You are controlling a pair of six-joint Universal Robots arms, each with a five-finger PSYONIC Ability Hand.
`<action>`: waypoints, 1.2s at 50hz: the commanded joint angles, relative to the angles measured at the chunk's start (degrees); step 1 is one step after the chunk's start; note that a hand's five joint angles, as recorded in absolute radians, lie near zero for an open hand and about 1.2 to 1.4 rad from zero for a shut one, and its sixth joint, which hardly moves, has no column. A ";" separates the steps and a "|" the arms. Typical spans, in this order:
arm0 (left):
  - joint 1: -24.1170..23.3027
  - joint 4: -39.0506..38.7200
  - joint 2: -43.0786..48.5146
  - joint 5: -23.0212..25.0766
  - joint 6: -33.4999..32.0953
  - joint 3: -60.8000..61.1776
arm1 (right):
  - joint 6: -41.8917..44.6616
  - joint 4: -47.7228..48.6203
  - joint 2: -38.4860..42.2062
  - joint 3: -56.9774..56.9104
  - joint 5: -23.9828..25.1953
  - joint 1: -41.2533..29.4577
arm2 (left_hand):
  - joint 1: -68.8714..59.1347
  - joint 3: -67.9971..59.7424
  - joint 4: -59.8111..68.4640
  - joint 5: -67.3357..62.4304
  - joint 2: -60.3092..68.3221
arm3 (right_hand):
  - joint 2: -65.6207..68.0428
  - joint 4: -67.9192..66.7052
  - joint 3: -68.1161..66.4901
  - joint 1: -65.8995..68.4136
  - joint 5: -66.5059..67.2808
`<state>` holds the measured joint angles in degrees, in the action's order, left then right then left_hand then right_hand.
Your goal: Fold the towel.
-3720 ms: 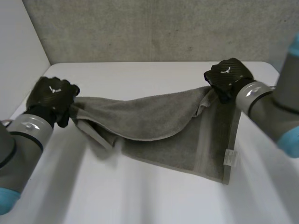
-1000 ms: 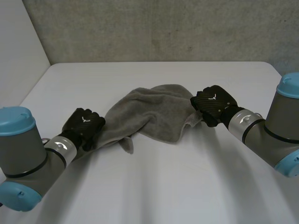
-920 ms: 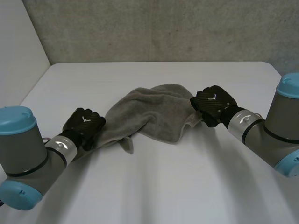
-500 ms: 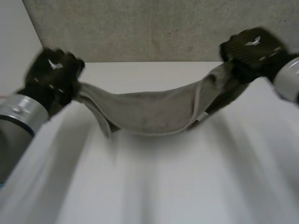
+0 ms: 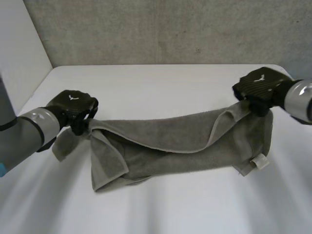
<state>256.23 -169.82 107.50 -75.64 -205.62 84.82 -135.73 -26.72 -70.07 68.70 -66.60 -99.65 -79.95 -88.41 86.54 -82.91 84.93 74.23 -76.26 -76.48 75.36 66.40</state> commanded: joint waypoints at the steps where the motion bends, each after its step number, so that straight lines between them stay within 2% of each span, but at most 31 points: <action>1: -0.46 -0.42 4.12 0.58 0.57 -13.58 | -1.37 9.89 4.58 -8.21 -1.33 -4.14 | -0.05 8.41 -6.54 12.91 -4.93 | 5.77 -3.74 -3.52 4.64 3.60; 2: -0.90 -0.94 3.95 0.58 0.92 -17.89 | -3.64 15.94 4.41 -10.93 -2.47 -4.58 | -0.05 8.41 -6.54 12.91 -4.93 | 5.77 -3.74 -3.52 4.64 3.60; 3: -0.90 -0.95 3.95 0.58 0.92 -17.94 | -3.66 16.00 4.41 -10.96 -2.48 -4.59 | -0.05 8.41 -6.54 12.91 -4.93 | 5.77 -3.74 -3.52 4.64 3.60; 4: -1.34 -2.60 3.86 0.50 1.36 -22.37 | -8.19 24.96 3.80 -11.83 -4.13 -4.85 | -0.05 8.41 -6.54 12.91 -4.93 | 5.77 -3.74 -3.52 4.64 3.60; 5: -1.34 -2.62 3.86 0.50 1.36 -22.42 | -8.24 25.05 3.80 -11.84 -4.15 -4.85 | -0.05 8.41 -6.54 12.91 -4.93 | 5.77 -3.74 -3.52 4.64 3.60; 7: -1.87 -11.44 2.99 -1.25 4.50 -28.72 | -21.35 48.66 -2.58 -7.30 -7.73 -6.26 | -0.05 8.41 -6.54 12.91 -4.93 | 5.77 -3.74 -3.52 4.64 3.60; 8: -1.87 -11.50 2.98 -1.26 4.52 -28.75 | -21.42 48.78 -2.62 -7.27 -7.75 -6.26 | -0.05 8.41 -6.54 12.91 -4.93 | 5.77 -3.74 -3.52 4.64 3.60; 9: -1.78 -16.37 0.89 -3.00 7.83 -29.18 | -27.25 59.22 -7.41 -3.00 -9.06 -6.08 | -0.05 8.41 -6.54 12.91 -4.93 | 5.77 -3.74 -3.52 4.64 3.60; 10: -1.26 -20.51 -1.56 -4.41 11.87 -29.01 | -31.14 65.24 -11.20 0.34 -9.24 -4.95 | -0.05 8.41 -6.54 12.91 -4.93 | 5.77 -3.74 -3.52 4.64 3.60; 11: -0.99 -23.25 -3.41 -5.21 15.82 -28.75 | -32.74 64.61 -12.71 1.60 -8.72 -3.03 | -0.05 8.41 -6.54 12.91 -4.93 | 5.77 -3.74 -3.52 4.64 3.60; 12: -0.99 -23.27 -3.43 -5.22 15.86 -28.75 | -32.76 64.60 -12.73 1.61 -8.72 -3.01 | -0.05 8.41 -6.54 12.91 -4.93 | 5.77 -3.74 -3.52 4.64 3.60; 14: -0.73 -23.45 -4.14 -4.96 20.68 -26.39 | -33.20 57.43 -10.81 1.87 -5.22 -1.25 | -0.05 8.41 -6.54 12.91 -4.93 | 5.77 -3.74 -3.52 4.64 3.60; 15: -0.73 -23.45 -4.14 -4.95 20.70 -26.37 | -33.20 57.39 -10.79 1.87 -5.20 -1.25 | -0.05 8.41 -6.54 12.91 -4.93 | 5.77 -3.74 -3.52 4.64 3.60; 17: -0.55 -23.10 -3.78 -4.34 21.05 -24.09 | -31.88 51.36 -9.48 2.22 -1.09 -2.30 | -0.05 8.41 -6.54 12.91 -4.93 | 5.77 -3.74 -3.52 4.64 3.60; 19: -0.55 -22.92 -3.17 -3.37 20.52 -20.92 | -30.83 49.76 -9.13 2.83 0.23 -2.74 | -0.05 8.41 -6.54 12.91 -4.93 | 5.77 -3.74 -3.52 4.64 3.60; 24: -0.29 -23.27 -0.80 -0.30 15.27 -10.05 | -27.14 48.25 -5.45 5.38 2.00 -3.09 | -0.05 8.41 -6.54 12.91 -4.93 | 5.77 -3.74 -3.52 4.64 3.60; 27: -0.11 -23.36 0.35 0.06 13.31 -7.83 | -25.21 47.03 -3.16 7.05 2.18 -3.53 | -0.05 8.41 -6.54 12.91 -4.93 | 5.77 -3.74 -3.52 4.64 3.60; 31: -0.11 -23.80 4.72 0.15 7.62 -1.61 | -22.91 44.12 -0.42 9.08 2.53 -4.32 | -0.05 8.41 -6.54 12.91 -4.93 | 5.77 -3.74 -3.52 4.64 3.60; 33: -0.20 -24.15 6.32 0.15 5.58 0.35 | -18.98 41.15 4.47 11.00 2.53 -5.46 | -0.05 8.41 -6.54 12.91 -4.93 | 5.77 -3.74 -3.52 4.64 3.60; 34: -0.20 -24.76 8.15 0.15 3.32 2.43 | -18.96 41.13 4.50 11.01 2.53 -5.47 | -0.05 8.41 -6.54 12.91 -4.93 | 5.77 -3.74 -3.52 4.64 3.60; 36: -0.20 -25.29 9.91 0.23 0.94 4.37 | -13.19 38.69 9.75 12.67 1.92 -6.34 | -0.05 8.41 -6.54 12.91 -4.93 | 5.77 -3.74 -3.52 4.64 3.60; 38: -0.29 -25.82 12.29 0.76 -3.98 7.71 | -10.11 37.19 11.95 13.38 1.83 -6.69 | -0.05 8.41 -6.54 12.91 -4.93 | 5.77 -3.74 -3.52 4.64 3.60; 41: -0.20 -25.82 12.48 1.55 -7.85 10.35 | -4.48 34.03 14.60 14.35 1.30 -6.52 | -0.05 8.41 -6.54 12.91 -4.93 | 5.77 -3.74 -3.52 4.64 3.60; 48: 0.06 -25.30 7.75 1.99 -8.84 13.43 | -3.49 31.82 11.79 16.02 1.21 -6.52 | -0.05 8.41 -6.54 12.91 -4.93 | 5.77 -3.74 -3.52 4.64 3.60; 52: -0.29 -25.91 0.80 1.99 -7.61 16.33 | -6.82 31.99 8.11 17.78 1.74 -6.52 | -0.05 8.41 -6.54 12.91 -4.93 | 5.77 -3.74 -3.52 4.64 3.60; 60: 0.50 -26.00 -3.43 2.25 -6.29 19.33 | -10.87 30.76 2.21 19.10 1.04 -5.38 | -0.05 8.41 -6.54 12.91 -4.93 | 5.77 -3.74 -3.52 4.64 3.60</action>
<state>256.04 -195.70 106.62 -73.51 -212.68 102.25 -144.48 4.77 -64.11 86.88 -65.30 -105.73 -79.96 -88.72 86.56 -83.77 84.94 74.23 -76.26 -76.50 75.36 66.40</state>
